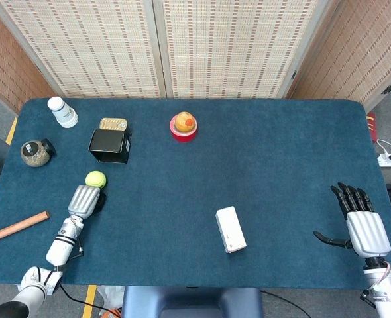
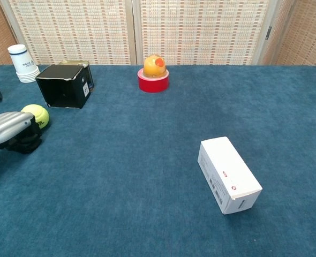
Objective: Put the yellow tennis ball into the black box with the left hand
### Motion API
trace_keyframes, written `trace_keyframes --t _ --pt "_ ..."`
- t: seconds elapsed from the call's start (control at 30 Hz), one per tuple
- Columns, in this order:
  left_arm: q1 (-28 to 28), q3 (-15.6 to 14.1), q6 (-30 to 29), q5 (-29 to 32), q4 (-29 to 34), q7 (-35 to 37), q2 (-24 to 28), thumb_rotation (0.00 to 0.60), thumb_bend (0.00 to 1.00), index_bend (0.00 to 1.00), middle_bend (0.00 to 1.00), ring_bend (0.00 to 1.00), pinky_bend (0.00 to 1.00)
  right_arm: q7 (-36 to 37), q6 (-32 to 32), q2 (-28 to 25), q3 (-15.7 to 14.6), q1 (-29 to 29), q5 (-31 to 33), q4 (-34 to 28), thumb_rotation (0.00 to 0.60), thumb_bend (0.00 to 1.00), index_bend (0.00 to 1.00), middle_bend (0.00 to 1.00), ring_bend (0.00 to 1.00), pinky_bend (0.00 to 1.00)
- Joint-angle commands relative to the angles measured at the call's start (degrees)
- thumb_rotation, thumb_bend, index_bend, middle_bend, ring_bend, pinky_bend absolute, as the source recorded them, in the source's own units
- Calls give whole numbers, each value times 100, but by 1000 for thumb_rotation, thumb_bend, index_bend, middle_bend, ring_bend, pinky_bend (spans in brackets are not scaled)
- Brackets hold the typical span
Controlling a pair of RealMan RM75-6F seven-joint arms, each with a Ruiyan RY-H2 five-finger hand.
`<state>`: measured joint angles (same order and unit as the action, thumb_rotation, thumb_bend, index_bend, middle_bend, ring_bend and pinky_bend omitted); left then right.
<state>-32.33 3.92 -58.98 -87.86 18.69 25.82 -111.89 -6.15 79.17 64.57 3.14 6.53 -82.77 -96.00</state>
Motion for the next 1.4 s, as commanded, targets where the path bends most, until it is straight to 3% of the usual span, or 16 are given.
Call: trace_keyframes --t 0.03,0.33,0.43,0.5,0.53,0.57,0.63,0.67,0.7,0.77,0.87,1.0,1.13,1.23,1.4 --pt "-162 10 247 64 -263 228 -52 600 732 1000 1000 1000 1000 -6 -36 -4 2 16 27 -7 508 0 48 0 0 0" --pt "-288 -138 583 23 -723 804 -32 600 733 1000 1000 1000 1000 -122 -117 36 28 62 138 -13 508 0 48 0 0 0" --pt "-323 -169 442 -2 -857 976 -7 599 724 1000 1000 1000 1000 -182 -141 60 34 80 170 -25 508 0 48 0 0 0" --pt "-322 -355 305 -185 -874 1154 65 444 659 1000 996 958 942 -214 -150 72 40 89 189 -28 508 0 48 0 0 0" --pt "-341 -556 331 -375 -857 1330 148 302 596 990 933 820 775 -229 -164 80 42 99 201 -27 508 0 48 0 0 0" --pt "-368 -709 352 -520 -871 1403 201 167 536 917 777 585 511 -239 -180 85 44 107 213 -26 508 0 48 0 0 0" --pt "-450 -907 327 -715 -970 1365 238 100 452 657 380 137 89 -277 -228 92 44 129 252 -27 508 0 48 0 0 0" --pt "-487 -935 333 -741 -1013 1312 223 100 426 567 273 52 24 -286 -253 90 39 139 261 -34 508 0 48 0 0 0" --pt "-518 -937 337 -741 -1035 1283 208 90 391 490 187 2 0 -285 -275 84 33 148 264 -42 508 0 48 0 0 0" --pt "-619 -909 402 -709 -1028 1325 190 75 345 447 116 0 0 -261 -326 63 14 168 251 -58 509 0 48 0 0 0" --pt "-772 -750 417 -551 -1050 1370 157 63 333 453 81 0 0 -244 -362 45 3 186 247 -51 508 0 48 0 0 0" --pt "-926 -528 543 -316 -1062 1482 181 3 332 460 25 0 0 -217 -398 28 25 202 319 -43 509 0 48 0 0 0" --pt "-980 -476 766 -241 -1062 1505 217 1 333 272 0 0 0 -209 -414 20 26 211 333 -43 508 0 48 0 0 0" --pt "-1011 -433 977 -174 -1051 1530 242 2 332 52 0 0 0 -221 -437 21 20 222 342 -39 508 0 46 0 0 0" --pt "-990 -522 1401 -200 -992 1434 286 7 332 70 0 0 0 -229 -412 26 12 225 316 -55 508 0 44 0 0 0"
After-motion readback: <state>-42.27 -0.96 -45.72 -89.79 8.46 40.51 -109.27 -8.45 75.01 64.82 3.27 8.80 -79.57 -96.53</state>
